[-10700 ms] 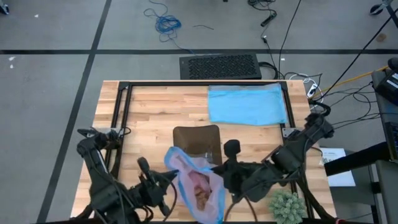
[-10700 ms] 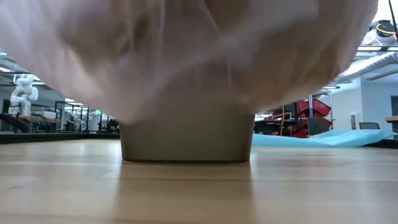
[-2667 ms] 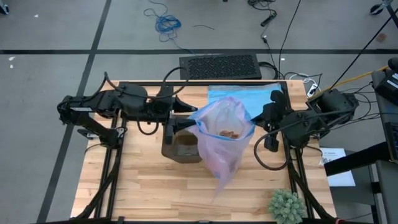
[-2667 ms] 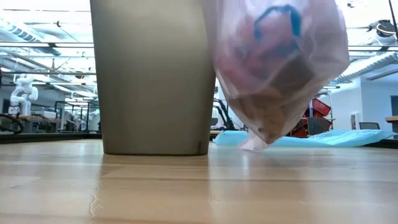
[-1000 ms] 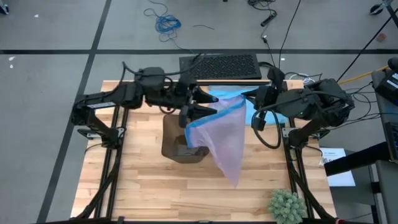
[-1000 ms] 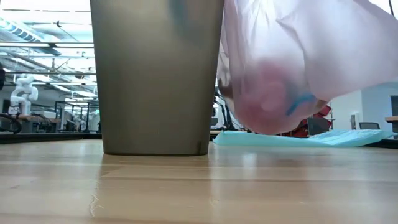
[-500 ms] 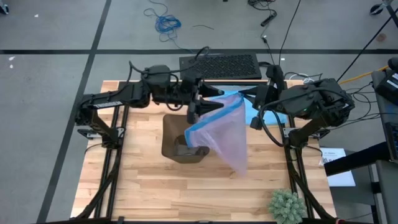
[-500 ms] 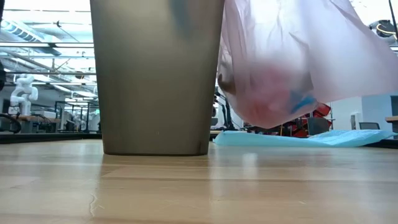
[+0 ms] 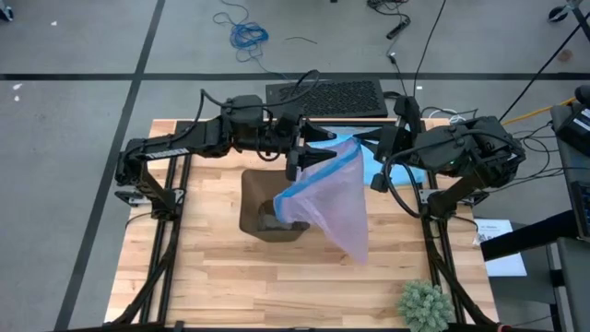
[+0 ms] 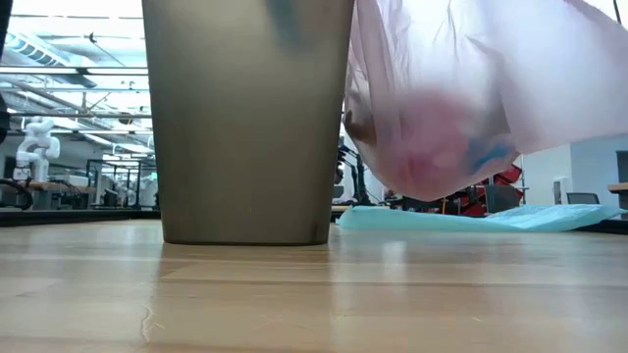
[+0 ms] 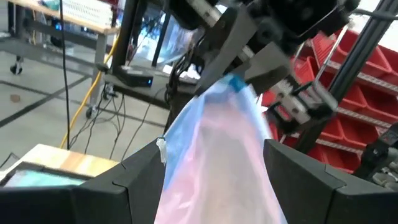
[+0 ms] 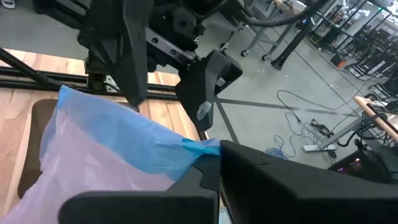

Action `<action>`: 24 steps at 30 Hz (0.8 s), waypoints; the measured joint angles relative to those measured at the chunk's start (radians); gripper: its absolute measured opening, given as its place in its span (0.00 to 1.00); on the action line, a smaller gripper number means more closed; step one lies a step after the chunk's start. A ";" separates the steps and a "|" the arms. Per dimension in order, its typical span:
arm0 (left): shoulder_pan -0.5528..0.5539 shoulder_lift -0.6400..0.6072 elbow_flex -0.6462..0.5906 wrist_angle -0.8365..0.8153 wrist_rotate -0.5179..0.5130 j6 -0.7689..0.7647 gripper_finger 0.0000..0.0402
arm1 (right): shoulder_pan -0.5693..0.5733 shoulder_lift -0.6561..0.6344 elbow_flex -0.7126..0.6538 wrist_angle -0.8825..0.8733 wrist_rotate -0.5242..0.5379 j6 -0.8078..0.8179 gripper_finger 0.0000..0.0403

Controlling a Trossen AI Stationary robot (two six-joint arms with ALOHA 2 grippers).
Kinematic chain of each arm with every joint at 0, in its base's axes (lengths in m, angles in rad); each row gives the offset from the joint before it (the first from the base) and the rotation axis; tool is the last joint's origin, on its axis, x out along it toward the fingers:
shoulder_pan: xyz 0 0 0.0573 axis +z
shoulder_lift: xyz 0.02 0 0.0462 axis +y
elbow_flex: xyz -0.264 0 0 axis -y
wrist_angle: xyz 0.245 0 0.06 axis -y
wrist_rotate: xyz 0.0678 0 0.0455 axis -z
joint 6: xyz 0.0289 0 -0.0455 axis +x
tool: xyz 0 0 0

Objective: Place trash/remove bag and relplace
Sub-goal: Close the trash bag

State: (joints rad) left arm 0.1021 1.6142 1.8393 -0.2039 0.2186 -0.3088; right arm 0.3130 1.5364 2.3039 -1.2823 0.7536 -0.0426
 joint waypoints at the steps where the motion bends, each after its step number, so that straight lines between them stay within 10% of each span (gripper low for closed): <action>1: 0.003 0.000 0.000 -0.010 0.015 0.000 0.65 | 0.000 0.000 0.000 0.000 0.000 -0.002 0.00; 15: 0.003 0.021 0.000 -0.032 0.040 -0.051 0.63 | -0.013 0.000 0.000 -0.003 -0.028 -0.104 0.00; 24: 0.001 0.085 -0.001 -0.055 0.023 -0.052 0.31 | -0.012 0.000 0.000 -0.001 -0.030 -0.104 0.00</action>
State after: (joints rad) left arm 0.1036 1.6997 1.8385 -0.2591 0.2417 -0.3605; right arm 0.3008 1.5364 2.3039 -1.2836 0.7237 -0.1467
